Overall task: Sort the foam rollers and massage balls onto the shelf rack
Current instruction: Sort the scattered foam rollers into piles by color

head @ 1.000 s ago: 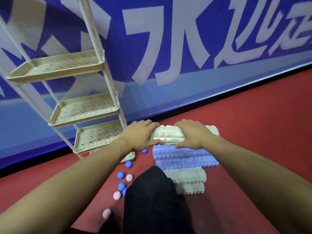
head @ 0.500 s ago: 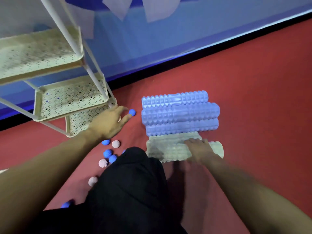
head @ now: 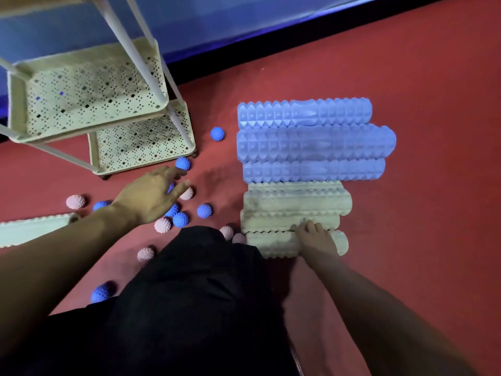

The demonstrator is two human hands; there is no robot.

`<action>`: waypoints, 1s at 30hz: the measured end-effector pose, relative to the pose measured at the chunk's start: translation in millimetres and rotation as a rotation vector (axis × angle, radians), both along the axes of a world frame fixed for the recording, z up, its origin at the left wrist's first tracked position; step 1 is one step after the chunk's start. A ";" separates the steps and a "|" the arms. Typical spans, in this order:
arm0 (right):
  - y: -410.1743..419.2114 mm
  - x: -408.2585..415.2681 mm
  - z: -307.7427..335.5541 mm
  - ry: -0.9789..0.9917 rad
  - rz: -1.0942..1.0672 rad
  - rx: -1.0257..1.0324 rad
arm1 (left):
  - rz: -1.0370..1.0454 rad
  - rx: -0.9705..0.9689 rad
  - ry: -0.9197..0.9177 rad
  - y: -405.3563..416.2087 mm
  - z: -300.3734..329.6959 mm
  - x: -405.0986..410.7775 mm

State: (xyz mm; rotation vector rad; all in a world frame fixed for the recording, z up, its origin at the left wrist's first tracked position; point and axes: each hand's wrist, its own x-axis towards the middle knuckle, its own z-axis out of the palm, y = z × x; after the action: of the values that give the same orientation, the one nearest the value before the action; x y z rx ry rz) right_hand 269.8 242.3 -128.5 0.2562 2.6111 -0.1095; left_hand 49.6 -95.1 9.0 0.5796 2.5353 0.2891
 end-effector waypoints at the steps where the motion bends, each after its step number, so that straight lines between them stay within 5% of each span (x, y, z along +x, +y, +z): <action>1: 0.0 0.3 -4.1 0.004 0.005 0.031 | 0.004 -0.006 -0.013 -4.3 -4.0 0.2; 6: -5.5 -1.6 -8.2 -0.087 -0.108 0.097 | 0.027 -0.013 -0.039 -7.9 -11.2 1.3; 15: -20.4 -33.2 38.0 -0.005 -0.104 -0.201 | 0.062 0.002 -0.043 -11.0 7.0 8.9; 22: -77.4 -138.4 152.1 0.174 0.121 -0.311 | 0.097 0.007 0.036 -53.3 50.2 3.6; 30: -211.1 -238.2 219.5 0.140 0.458 -0.271 | 0.255 0.031 0.111 -186.0 85.2 -18.7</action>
State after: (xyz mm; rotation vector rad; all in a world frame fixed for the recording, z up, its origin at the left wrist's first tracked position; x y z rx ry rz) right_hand 31.6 31.2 91.0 -0.4567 2.6798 -0.3251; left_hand 31.0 -281.1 94.3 0.2899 2.7191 0.3975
